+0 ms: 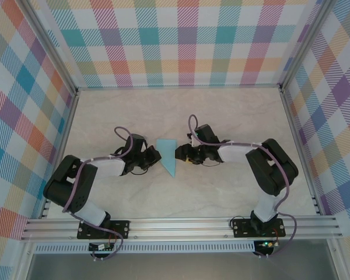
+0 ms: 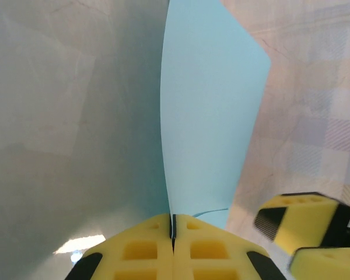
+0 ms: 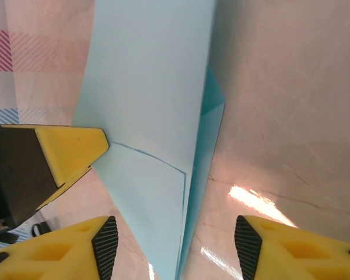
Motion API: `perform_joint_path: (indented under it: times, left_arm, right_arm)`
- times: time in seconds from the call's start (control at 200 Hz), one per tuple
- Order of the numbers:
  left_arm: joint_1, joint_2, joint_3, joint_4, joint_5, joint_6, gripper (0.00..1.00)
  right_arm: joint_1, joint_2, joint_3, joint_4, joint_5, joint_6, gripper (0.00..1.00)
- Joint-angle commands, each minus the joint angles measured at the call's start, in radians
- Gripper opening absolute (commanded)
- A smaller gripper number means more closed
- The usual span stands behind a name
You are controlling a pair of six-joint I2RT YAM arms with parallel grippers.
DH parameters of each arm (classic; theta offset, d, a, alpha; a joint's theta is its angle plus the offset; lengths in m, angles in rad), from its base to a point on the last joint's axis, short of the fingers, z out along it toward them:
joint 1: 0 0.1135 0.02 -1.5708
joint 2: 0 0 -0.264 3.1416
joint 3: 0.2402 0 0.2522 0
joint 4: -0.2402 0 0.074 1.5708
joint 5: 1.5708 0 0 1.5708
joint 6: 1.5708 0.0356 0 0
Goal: Fold a paper plane with a square sheet of paper (pick it up from the middle)
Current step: Fold the wing for the fifth time at the center of the table.
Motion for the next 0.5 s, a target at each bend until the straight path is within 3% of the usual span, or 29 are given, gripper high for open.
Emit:
perform_joint_path:
  times: [0.0, 0.265, 0.495]
  left_arm:
    - [-0.051, -0.092, 0.014, -0.149, -0.13, -0.002, 0.0]
    - [-0.142, -0.191, 0.037, -0.327, -0.306, -0.067, 0.0]
    - [-0.185, -0.184, 0.055, -0.369, -0.379, -0.147, 0.0]
  right_arm:
    - [0.005, -0.096, -0.054, -0.022, 0.136, -0.13, 0.64]
    - [0.155, -0.238, -0.157, 0.068, 0.417, -0.358, 0.69]
    - [0.298, -0.205, -0.216, 0.242, 0.452, -0.5, 0.68]
